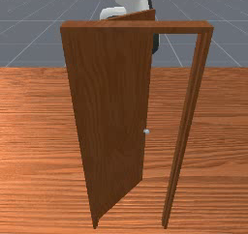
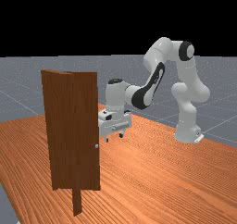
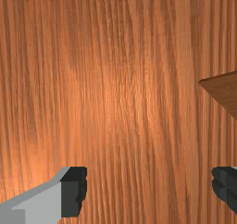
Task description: Close the door
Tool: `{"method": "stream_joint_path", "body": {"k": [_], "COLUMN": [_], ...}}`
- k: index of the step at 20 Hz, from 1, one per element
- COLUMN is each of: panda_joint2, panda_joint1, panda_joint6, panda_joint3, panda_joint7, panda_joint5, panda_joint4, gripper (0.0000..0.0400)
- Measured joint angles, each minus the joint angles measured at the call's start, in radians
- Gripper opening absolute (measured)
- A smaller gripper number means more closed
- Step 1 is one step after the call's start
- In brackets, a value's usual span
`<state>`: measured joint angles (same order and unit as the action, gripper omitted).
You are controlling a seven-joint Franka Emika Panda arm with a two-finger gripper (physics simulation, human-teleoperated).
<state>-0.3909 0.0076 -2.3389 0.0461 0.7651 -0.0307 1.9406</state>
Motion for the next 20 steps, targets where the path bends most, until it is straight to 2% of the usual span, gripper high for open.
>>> {"method": "stream_joint_path", "body": {"k": [1,2,3,5,6,7,8,9,11,12,13,15,16,17,18,19,20], "panda_joint2": [0.057,0.123,0.205,0.39,0.409,0.42,0.42,0.411,0.407,0.402,0.376,0.314,0.281,0.233,0.185,0.128,0.116], "panda_joint1": [0.001,0.002,0.002,-0.002,-0.004,-0.005,-0.005,-0.005,-0.007,-0.006,-0.001,0.014,0.018,0.029,0.005,0.004,0.004], "panda_joint6": [-0.033,-0.066,-0.101,-0.155,-0.155,-0.158,-0.159,-0.14,-0.173,-0.18,-0.156,-0.129,-0.122,-0.098,-0.027,0.042,0.018], "panda_joint3": [0.002,0.004,0.007,0.012,0.013,0.013,0.014,0.014,0.012,0.013,0.011,0.02,0.022,0.029,0.008,0.005,0.005], "panda_joint7": [-0.002,-0.005,-0.009,-0.018,-0.056,-0.06,-0.039,-0.022,-0.078,-0.064,-0.156,-0.178,-0.161,-0.172,-0.056,-0.049,-0.05], "panda_joint5": [-0.004,-0.01,-0.018,-0.04,-0.042,-0.044,-0.044,-0.042,-0.102,-0.087,-0.185,-0.207,-0.187,-0.2,-0.072,-0.065,-0.064], "panda_joint4": [0.091,0.19,0.307,0.548,0.568,0.581,0.582,0.57,0.583,0.585,0.551,0.468,0.422,0.354,0.272,0.18,0.167], "gripper": [0.0243,0.0148,0.009,0.0033,0.0177,0.0265,0.0318,0.035,0.0382,0.0389,0.0393,0.0398,0.0398,0.0399,0.04,0.04,0.04]}}
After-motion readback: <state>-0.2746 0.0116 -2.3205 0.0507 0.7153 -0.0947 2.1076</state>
